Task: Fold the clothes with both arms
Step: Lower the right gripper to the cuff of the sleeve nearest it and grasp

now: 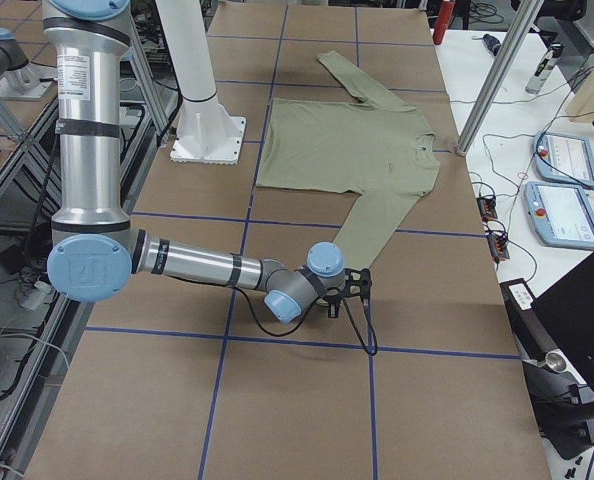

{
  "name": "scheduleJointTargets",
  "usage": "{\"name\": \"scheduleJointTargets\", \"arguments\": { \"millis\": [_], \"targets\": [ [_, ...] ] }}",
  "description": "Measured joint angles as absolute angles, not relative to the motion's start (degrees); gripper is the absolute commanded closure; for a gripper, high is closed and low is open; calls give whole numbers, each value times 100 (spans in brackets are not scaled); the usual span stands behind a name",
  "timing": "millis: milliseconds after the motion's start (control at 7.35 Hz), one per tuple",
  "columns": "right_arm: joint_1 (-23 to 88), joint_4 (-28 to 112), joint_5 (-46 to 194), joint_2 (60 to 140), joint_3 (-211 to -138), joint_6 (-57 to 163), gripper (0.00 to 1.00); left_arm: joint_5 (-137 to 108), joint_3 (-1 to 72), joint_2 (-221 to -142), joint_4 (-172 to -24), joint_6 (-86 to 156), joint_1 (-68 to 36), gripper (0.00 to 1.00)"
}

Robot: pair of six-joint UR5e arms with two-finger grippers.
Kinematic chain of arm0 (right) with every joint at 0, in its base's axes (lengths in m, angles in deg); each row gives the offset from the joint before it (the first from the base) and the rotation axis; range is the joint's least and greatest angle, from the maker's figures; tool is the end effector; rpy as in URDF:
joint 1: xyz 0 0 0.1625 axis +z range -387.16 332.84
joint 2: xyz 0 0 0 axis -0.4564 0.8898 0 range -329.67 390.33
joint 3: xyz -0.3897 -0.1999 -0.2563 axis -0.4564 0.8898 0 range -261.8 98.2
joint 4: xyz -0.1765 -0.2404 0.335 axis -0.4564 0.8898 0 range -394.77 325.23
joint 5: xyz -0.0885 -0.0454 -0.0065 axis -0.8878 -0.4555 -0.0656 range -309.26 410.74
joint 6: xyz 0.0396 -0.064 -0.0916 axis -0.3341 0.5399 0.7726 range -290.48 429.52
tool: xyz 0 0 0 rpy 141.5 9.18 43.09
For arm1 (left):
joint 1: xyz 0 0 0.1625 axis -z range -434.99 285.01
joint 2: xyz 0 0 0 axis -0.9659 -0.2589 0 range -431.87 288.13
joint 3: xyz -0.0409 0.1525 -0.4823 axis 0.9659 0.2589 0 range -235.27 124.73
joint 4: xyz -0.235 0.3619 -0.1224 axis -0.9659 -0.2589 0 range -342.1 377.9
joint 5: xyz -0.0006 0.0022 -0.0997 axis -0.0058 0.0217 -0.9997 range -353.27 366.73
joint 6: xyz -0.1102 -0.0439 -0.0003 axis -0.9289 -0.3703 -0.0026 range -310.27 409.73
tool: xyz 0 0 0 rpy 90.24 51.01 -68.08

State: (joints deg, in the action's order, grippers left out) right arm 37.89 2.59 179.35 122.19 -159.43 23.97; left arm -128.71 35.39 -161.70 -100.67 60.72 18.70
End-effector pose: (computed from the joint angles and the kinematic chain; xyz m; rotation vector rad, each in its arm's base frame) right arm -0.1716 -0.5095 0.7856 0.1520 -0.8997 0.1084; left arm -0.0844 -0.5500 0.6907 0.5767 0.7100 0.3193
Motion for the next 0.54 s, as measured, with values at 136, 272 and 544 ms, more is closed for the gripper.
{"name": "scheduleJointTargets", "arguments": {
  "millis": [136,272,544],
  "targets": [
    [3798,346,17970,12218,-16094,2344,100,-12871,3537,-16170,-10067,6072,1870,0],
    [3807,652,17978,12223,-16374,2297,100,-12871,3536,-16170,-10067,6072,1870,0],
    [3806,2443,17856,12157,-17675,2265,100,-12871,3535,-16170,-10067,6072,1870,0]
  ]
}}
